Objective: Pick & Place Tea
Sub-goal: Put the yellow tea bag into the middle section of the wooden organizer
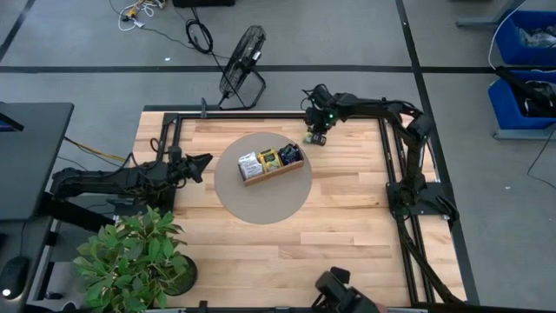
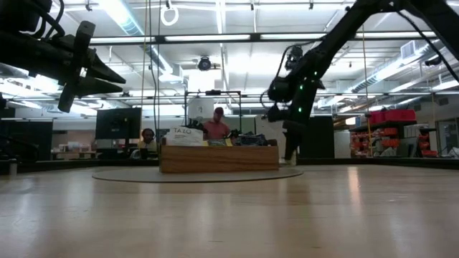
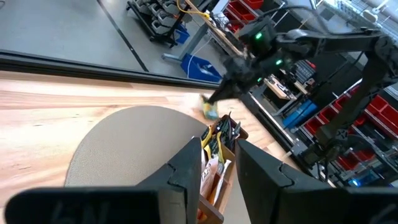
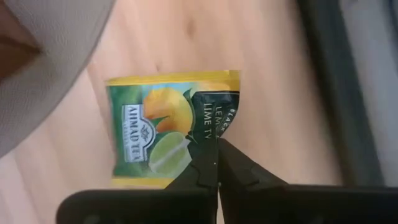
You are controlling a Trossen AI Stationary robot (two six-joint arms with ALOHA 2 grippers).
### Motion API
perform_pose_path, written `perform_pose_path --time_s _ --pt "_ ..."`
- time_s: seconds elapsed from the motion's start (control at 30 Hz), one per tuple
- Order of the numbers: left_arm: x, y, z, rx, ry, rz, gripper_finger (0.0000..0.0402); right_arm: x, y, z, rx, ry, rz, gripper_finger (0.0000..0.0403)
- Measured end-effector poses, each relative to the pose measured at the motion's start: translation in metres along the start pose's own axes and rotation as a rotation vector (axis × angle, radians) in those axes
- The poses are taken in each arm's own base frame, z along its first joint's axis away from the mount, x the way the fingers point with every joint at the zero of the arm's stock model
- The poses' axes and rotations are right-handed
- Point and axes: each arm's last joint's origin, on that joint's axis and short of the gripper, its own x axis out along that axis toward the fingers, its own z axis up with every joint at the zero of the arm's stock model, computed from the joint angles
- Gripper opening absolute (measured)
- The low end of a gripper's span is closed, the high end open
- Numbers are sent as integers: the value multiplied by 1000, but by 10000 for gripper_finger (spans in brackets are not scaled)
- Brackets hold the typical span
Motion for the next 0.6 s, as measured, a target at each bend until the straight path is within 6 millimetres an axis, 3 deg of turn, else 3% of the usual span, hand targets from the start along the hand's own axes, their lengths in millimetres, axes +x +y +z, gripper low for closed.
perform_pose_path --time_s 0.13,0.6 --pt "0 0 0 12 0 1 103 -21 4 4 -52 -31 -22 1" --pt "0 0 0 23 -2 2 103 -56 32 14 -180 -33 -110 0"
